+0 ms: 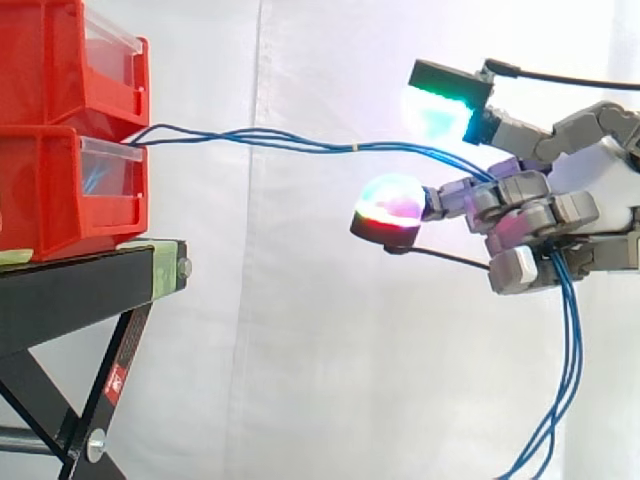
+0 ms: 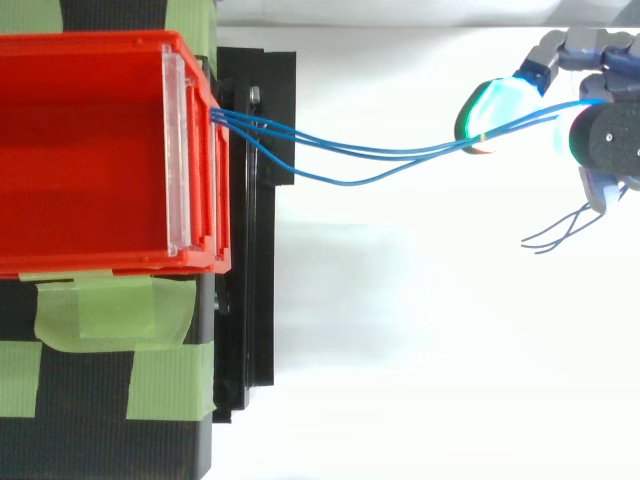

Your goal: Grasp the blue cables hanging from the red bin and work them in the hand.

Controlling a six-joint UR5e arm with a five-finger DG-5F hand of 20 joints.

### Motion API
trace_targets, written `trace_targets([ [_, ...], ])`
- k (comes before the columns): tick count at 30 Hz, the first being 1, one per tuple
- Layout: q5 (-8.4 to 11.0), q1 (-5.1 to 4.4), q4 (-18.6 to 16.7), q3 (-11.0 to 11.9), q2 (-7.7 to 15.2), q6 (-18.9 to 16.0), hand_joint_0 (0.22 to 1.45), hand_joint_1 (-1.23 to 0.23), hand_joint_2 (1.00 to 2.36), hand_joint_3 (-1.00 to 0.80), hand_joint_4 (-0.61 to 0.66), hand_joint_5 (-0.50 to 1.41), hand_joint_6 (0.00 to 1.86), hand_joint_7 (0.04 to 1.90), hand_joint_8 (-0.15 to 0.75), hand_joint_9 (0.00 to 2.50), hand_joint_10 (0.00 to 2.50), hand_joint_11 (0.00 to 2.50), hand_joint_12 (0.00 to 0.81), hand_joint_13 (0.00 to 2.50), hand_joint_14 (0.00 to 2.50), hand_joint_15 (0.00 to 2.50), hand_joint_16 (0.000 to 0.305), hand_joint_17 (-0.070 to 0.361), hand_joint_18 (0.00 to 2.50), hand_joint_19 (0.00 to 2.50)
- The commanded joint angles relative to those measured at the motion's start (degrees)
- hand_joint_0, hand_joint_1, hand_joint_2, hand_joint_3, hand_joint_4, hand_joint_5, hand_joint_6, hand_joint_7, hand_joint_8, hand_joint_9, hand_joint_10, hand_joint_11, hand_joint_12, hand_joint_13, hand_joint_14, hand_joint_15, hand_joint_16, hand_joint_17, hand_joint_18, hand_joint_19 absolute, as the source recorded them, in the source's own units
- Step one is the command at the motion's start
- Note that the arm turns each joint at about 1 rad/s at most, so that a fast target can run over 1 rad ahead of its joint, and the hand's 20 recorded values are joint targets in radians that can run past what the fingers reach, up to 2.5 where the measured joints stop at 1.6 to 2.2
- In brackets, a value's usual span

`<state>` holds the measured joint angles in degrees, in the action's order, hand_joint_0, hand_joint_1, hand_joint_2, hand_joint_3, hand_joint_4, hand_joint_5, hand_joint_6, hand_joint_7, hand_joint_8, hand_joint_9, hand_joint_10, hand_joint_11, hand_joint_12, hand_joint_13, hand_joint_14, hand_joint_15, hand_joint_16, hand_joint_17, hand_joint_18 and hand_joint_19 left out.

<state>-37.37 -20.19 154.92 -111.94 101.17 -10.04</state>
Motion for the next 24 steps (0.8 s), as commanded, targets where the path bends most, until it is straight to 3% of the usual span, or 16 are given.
trace_targets([
  [1,0.01,0.15,0.4,0.9,0.0,0.0,0.89,-0.58,1.00,-0.91,0.22,0.20,0.28,1.18,0.325,0.59,2.50,1.89,0.389,1.12,1.86,1.33,0.056,0.126,1.20,1.23],
  [8,0.01,0.32,2.8,3.9,0.0,0.4,0.89,-0.57,1.00,-0.90,0.23,0.21,0.30,1.18,0.327,0.61,2.50,1.95,0.386,1.13,1.91,1.34,0.055,0.123,1.22,1.25],
  [16,0.01,0.41,7.1,6.7,0.0,0.4,0.94,-0.59,1.01,-0.73,0.22,0.21,0.35,1.18,0.333,0.63,2.50,2.07,0.386,1.13,1.94,1.37,0.054,0.121,1.24,1.26],
  [24,-0.16,0.32,7.4,6.7,0.0,0.9,0.95,-0.59,1.01,-0.63,0.23,0.19,0.44,1.16,0.339,0.62,2.50,2.25,0.392,1.13,2.01,1.37,0.053,0.120,1.25,1.28],
])
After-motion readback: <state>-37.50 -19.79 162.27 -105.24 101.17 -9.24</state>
